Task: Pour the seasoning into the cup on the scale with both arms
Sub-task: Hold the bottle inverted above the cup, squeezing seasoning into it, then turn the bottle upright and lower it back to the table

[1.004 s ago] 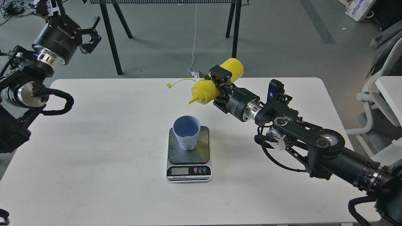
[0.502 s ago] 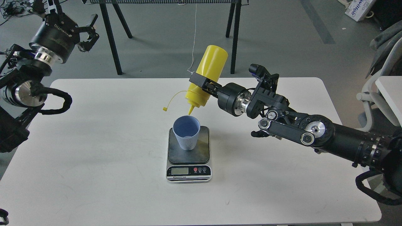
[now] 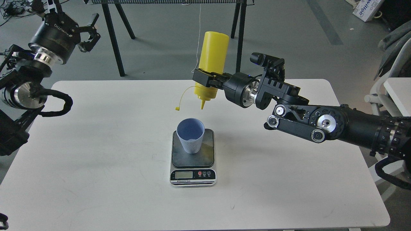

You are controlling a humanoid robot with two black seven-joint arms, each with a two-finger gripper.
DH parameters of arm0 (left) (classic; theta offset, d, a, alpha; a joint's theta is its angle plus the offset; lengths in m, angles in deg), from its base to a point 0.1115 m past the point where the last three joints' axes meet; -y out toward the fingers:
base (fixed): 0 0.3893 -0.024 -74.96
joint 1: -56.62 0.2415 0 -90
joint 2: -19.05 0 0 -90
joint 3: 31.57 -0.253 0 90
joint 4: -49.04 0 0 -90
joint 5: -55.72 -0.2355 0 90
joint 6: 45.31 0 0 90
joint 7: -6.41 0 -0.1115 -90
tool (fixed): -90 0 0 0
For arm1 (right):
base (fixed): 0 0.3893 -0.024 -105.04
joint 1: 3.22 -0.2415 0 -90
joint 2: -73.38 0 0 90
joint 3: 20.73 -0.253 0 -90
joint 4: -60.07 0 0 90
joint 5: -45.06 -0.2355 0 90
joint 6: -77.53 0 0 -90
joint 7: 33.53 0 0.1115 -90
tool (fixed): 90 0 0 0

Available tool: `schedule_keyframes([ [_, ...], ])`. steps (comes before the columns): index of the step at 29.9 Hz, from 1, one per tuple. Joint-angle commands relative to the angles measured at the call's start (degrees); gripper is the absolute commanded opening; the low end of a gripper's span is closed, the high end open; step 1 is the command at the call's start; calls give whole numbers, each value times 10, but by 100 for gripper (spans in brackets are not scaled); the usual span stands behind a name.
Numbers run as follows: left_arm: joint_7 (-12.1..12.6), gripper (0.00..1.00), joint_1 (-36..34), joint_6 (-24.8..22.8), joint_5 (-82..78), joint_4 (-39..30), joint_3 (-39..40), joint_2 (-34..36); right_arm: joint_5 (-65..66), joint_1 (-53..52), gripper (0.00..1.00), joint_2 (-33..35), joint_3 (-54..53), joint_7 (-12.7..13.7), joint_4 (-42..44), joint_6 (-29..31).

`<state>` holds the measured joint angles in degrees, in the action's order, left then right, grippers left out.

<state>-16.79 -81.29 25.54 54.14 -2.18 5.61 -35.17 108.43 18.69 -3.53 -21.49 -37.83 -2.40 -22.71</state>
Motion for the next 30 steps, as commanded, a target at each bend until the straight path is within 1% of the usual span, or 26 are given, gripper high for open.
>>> schedule_keyframes([
  [1,0,100,1,0,1,1,0,0,11,-15,38,-3,10,0,-2,0],
  [7,0,100,1,-1,1,0,1,0,23,-27,38,-15,57,-1,-8,0],
  [12,0,100,1,-1,1,0,1,1,28,-29,38,-19,57,0,-10,0],
  [17,0,100,1,-2,1,0,1,8,6,-24,38,-12,43,1,-11,-2],
  [20,-1,100,1,-2,1,0,1,9,-79,-17,38,3,10,1,-15,-1],
  [24,0,100,1,-2,1,0,1,10,-168,7,38,45,-47,2,-45,-1],
  [27,0,100,0,-1,1,0,1,10,-230,57,38,70,-118,4,-64,0],
  [30,1,100,0,-1,0,0,1,10,-267,119,37,97,-197,17,-85,-2],
])
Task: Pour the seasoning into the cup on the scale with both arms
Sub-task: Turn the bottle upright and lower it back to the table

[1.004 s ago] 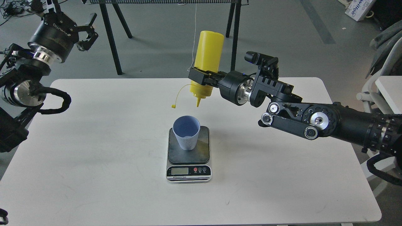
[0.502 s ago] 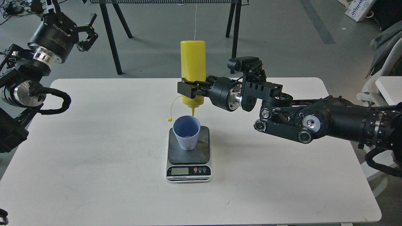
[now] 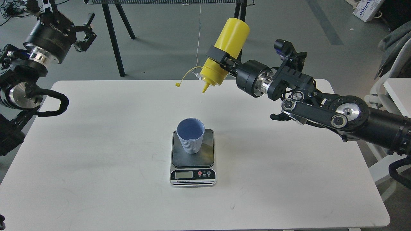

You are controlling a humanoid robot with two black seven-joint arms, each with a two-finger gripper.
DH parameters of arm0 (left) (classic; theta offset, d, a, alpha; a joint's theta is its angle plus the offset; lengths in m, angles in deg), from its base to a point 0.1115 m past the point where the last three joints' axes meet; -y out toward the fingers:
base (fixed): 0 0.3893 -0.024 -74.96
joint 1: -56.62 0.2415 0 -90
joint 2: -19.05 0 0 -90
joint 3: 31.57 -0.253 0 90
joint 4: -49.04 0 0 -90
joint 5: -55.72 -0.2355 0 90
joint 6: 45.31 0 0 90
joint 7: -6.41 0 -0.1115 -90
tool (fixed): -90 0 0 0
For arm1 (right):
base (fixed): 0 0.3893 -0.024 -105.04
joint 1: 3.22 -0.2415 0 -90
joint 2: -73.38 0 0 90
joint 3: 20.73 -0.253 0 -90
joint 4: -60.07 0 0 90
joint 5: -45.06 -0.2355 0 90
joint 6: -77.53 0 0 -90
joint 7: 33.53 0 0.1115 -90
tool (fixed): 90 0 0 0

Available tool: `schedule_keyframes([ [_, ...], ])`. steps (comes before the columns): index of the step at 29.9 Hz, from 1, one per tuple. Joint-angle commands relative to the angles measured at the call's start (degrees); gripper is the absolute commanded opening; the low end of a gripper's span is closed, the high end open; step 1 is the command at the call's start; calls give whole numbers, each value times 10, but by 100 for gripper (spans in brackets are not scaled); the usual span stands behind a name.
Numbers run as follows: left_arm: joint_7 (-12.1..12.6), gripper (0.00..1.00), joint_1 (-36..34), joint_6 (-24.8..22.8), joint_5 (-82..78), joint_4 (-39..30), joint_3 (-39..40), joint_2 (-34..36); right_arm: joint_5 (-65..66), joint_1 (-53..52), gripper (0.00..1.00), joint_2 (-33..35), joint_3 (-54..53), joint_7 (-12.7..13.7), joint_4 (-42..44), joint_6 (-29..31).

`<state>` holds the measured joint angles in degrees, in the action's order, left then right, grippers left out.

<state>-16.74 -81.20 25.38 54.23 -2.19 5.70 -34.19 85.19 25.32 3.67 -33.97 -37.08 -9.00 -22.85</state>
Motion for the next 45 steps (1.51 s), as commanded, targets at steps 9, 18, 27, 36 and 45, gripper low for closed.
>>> schedule_keyframes([
  [9,0,100,-1,1,-1,-1,0,1,-267,323,38,101,-346,16,-113,32],
  [18,0,100,-1,1,-1,-1,-1,1,-499,440,38,94,-413,15,-107,176],
  [27,1,100,-1,1,-2,-2,0,9,-663,520,39,50,-415,13,-76,364],
  [36,0,100,-1,1,-2,-2,0,9,-721,571,40,27,-416,12,-21,384],
  [45,0,100,-1,2,-2,-2,-1,8,-721,587,48,11,-414,13,12,384],
])
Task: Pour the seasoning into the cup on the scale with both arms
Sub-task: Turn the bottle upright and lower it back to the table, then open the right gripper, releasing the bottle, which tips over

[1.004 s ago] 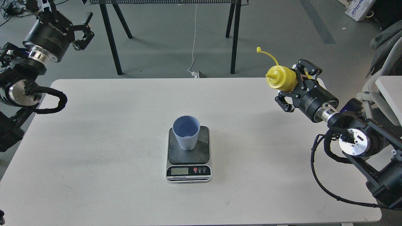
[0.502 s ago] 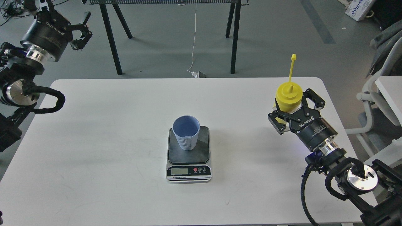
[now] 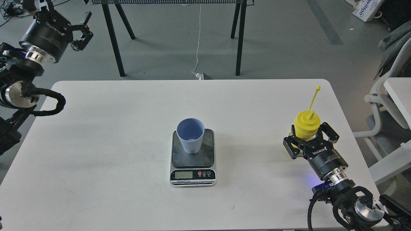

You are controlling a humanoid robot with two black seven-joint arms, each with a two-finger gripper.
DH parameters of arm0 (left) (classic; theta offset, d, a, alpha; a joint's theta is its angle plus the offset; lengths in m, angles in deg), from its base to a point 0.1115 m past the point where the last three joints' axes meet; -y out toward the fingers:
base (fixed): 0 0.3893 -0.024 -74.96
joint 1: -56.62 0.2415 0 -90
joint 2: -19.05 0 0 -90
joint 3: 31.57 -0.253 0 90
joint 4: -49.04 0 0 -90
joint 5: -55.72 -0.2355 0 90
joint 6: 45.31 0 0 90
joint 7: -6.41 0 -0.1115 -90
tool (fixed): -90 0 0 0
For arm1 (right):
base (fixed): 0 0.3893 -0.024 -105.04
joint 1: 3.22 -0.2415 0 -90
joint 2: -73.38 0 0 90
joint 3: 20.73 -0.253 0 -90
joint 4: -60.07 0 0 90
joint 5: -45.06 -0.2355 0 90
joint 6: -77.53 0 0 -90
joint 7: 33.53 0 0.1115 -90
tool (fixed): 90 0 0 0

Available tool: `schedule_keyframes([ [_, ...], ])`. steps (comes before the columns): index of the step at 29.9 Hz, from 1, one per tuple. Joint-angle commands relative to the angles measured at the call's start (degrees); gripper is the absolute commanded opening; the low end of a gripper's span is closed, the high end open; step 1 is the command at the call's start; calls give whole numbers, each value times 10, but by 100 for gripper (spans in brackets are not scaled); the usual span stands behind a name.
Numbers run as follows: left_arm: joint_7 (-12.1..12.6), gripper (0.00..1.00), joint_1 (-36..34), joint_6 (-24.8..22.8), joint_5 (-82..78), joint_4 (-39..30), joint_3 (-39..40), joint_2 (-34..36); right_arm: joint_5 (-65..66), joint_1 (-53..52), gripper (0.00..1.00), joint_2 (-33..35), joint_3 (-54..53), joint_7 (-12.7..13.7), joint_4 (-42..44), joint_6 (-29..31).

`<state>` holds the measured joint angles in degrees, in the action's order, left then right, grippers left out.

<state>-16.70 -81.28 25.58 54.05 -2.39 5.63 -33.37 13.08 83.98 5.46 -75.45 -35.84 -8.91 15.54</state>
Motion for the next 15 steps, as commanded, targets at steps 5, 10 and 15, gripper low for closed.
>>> schedule_keyframes([
  [5,0,100,0,-1,0,0,0,0,0,1,55,-26,4,2,37,0],
  [10,0,100,0,-1,-1,0,-1,2,1,1,58,-34,10,2,41,0],
  [15,0,100,0,-1,-1,0,0,5,1,2,63,-34,10,2,42,0],
])
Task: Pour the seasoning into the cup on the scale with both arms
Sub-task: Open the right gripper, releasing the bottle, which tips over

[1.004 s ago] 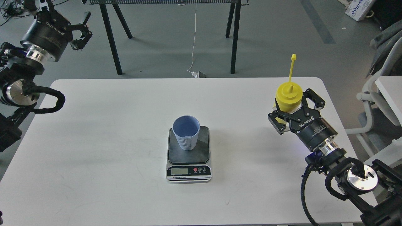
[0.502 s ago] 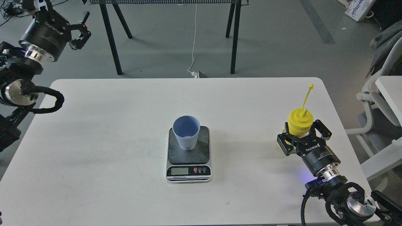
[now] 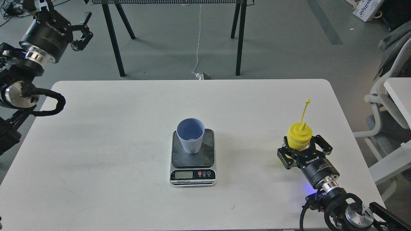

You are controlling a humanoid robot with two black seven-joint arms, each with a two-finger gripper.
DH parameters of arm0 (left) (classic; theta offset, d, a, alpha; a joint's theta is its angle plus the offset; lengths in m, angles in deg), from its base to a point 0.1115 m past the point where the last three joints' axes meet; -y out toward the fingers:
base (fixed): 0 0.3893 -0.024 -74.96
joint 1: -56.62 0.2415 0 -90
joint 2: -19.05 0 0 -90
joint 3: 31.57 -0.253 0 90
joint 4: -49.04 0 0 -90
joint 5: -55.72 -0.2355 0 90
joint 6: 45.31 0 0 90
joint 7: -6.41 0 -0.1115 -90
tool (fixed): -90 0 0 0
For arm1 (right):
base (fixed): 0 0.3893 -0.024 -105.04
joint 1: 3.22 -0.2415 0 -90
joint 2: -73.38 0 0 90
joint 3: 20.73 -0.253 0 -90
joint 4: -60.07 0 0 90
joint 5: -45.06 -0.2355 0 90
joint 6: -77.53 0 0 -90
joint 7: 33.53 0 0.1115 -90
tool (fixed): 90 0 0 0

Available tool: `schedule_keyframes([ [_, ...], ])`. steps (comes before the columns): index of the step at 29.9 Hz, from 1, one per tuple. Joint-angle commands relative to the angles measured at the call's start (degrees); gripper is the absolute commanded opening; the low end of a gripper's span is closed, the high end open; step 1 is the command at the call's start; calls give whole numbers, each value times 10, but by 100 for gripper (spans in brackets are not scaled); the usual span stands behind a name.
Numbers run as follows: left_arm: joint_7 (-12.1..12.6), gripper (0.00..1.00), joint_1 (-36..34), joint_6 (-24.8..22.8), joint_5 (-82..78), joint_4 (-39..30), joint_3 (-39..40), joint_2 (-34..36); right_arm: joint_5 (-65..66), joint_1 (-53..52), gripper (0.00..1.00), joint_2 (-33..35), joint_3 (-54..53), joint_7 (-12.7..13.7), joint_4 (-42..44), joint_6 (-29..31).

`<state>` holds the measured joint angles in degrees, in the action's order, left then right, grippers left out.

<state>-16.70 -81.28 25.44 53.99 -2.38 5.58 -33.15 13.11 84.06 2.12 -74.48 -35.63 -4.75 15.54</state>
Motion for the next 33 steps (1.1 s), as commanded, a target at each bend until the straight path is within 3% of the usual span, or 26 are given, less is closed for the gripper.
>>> schedule_keyframes([
  [1,0,100,0,0,0,0,0,3,0,2,67,0,1,1,0,0],
  [11,0,100,0,0,0,0,1,3,1,28,96,2,1,0,-13,0],
  [21,0,100,0,-1,0,0,2,3,6,108,98,59,-7,-4,-123,0],
  [33,-1,100,0,-11,1,0,2,9,6,182,98,131,-19,-7,-134,0],
])
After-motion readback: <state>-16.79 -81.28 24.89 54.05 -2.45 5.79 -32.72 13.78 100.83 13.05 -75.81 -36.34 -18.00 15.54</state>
